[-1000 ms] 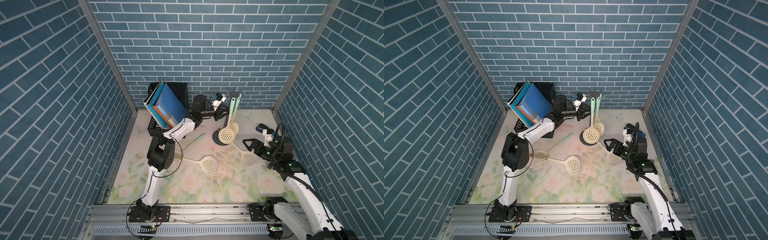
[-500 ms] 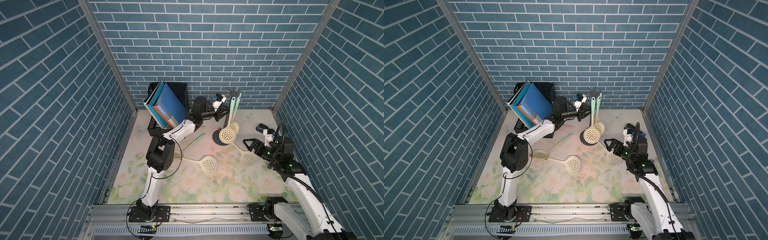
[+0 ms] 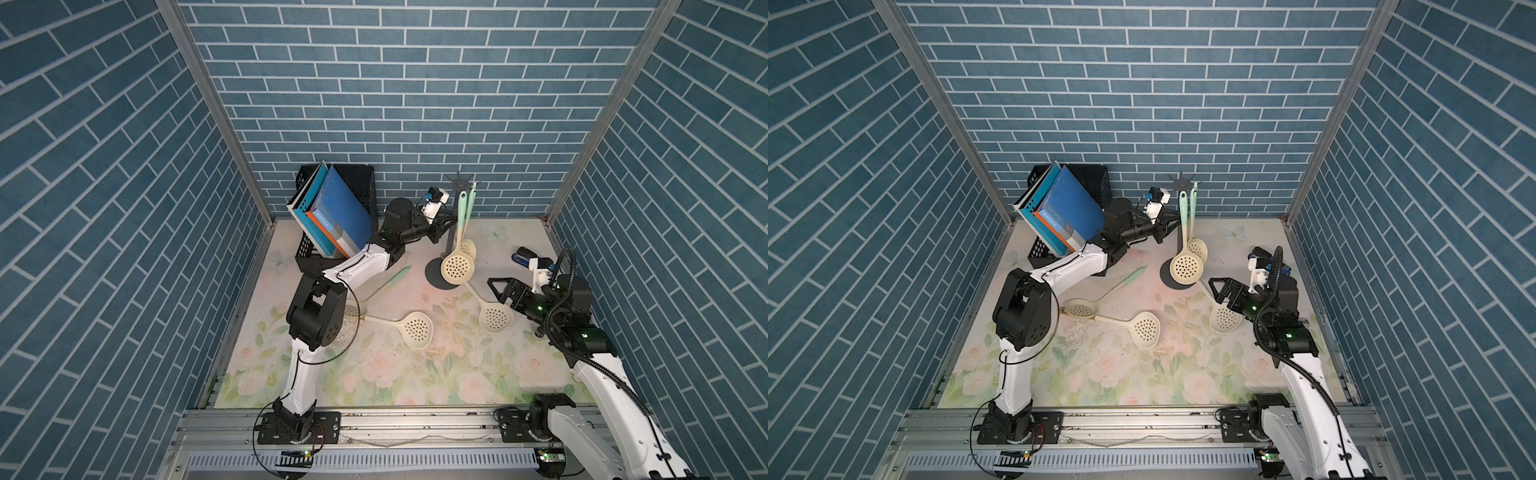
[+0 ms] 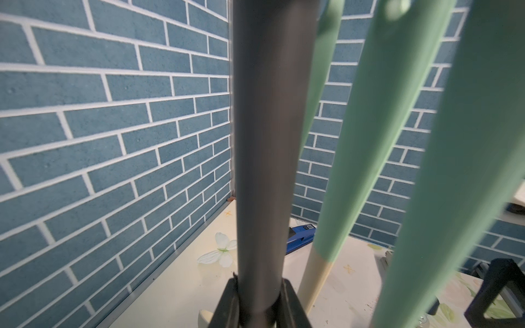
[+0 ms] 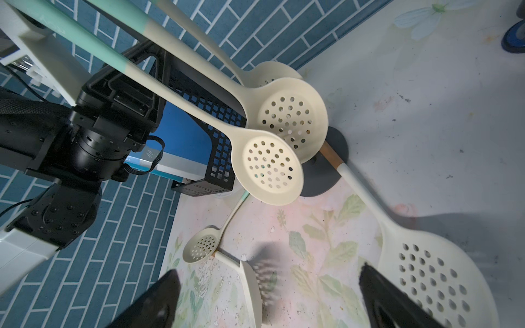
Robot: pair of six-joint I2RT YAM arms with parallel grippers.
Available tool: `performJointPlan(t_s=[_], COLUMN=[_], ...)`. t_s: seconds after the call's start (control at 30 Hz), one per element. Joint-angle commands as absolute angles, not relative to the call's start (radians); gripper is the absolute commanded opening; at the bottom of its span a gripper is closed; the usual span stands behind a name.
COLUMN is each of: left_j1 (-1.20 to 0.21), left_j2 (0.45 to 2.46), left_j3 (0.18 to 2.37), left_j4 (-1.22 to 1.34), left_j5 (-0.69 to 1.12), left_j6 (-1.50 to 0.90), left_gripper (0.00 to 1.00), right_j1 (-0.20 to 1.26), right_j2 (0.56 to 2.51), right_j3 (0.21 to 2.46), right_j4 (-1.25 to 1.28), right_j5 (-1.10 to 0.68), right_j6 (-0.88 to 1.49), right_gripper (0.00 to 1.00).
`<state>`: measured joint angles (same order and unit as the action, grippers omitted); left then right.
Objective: Hang the skimmer on the kitchen utensil rack
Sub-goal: Adjust the rack at the center of the board.
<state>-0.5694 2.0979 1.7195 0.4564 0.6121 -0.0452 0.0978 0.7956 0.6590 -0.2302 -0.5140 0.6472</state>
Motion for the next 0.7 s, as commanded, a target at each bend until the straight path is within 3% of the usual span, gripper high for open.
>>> performJointPlan(t_s=[0.0,0.67], left_j1=[-0.563,-0.646], left_j2=[2.041,1.967], left_j3=[1.699,1.672], left_j4=[0.510,0.518], left_j5=[0.531,0.223], left_j6=[-0.068,-0.087], left_gripper=[0.00,0.00], right_j1=[0.095,0.094], right_j2=[0.778,0.878], right_j3=[0.642,0.743], right_j4=[-0.214,-0.393], right_j5=[-0.491,-0.241], right_j6=[0.646,0.598], right_gripper=[0.98,0.99])
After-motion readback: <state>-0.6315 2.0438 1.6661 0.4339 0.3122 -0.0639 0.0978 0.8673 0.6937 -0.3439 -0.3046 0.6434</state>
